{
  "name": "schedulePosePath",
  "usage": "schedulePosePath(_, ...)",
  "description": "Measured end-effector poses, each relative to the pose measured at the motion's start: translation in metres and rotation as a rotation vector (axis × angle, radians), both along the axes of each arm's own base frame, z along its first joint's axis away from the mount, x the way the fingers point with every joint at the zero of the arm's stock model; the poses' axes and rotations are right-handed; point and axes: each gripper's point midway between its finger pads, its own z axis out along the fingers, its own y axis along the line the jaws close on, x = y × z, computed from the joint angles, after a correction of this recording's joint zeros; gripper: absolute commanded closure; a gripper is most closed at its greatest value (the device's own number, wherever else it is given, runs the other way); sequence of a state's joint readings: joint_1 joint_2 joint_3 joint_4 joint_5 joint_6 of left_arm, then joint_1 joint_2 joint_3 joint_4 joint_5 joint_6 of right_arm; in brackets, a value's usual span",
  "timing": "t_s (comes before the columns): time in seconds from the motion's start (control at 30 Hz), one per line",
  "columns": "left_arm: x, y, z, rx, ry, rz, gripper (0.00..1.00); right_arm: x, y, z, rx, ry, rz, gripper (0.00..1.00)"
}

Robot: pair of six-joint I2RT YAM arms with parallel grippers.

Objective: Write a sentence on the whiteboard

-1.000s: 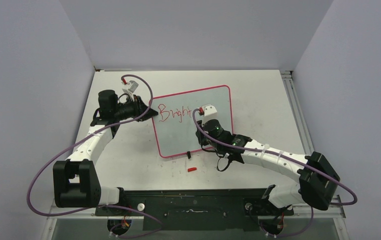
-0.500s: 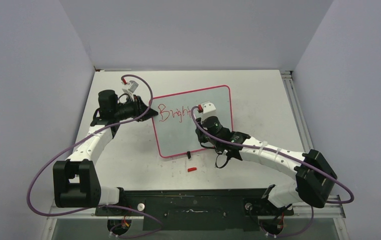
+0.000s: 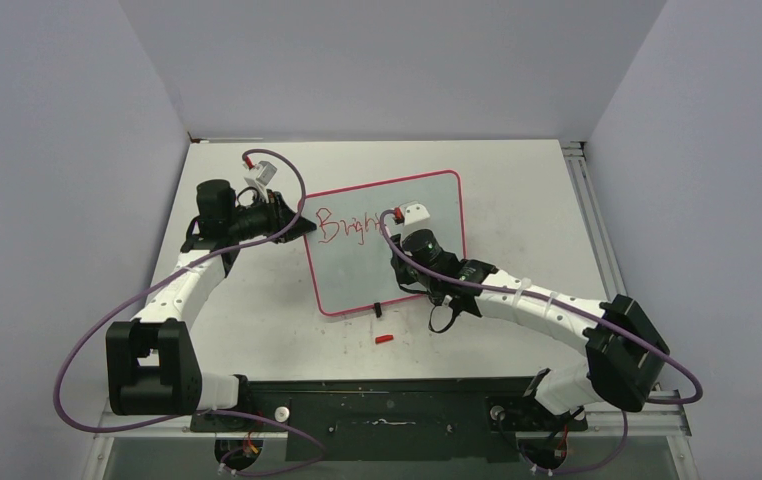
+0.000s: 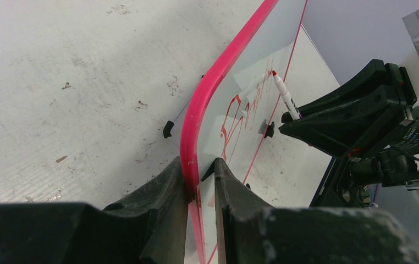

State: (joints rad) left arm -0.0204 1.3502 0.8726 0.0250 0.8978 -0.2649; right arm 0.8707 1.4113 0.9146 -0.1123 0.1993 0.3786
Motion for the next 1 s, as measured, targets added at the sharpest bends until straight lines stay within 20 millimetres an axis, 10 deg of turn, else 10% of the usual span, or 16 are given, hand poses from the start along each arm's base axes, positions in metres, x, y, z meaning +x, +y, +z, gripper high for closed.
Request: schedulePosePath(1.0, 0.000, 0.000, 0.000, 0.000, 0.000, 0.001, 0.85, 0.002, -0.011, -0.011, -0.016, 0.052, -0.026, 0.95)
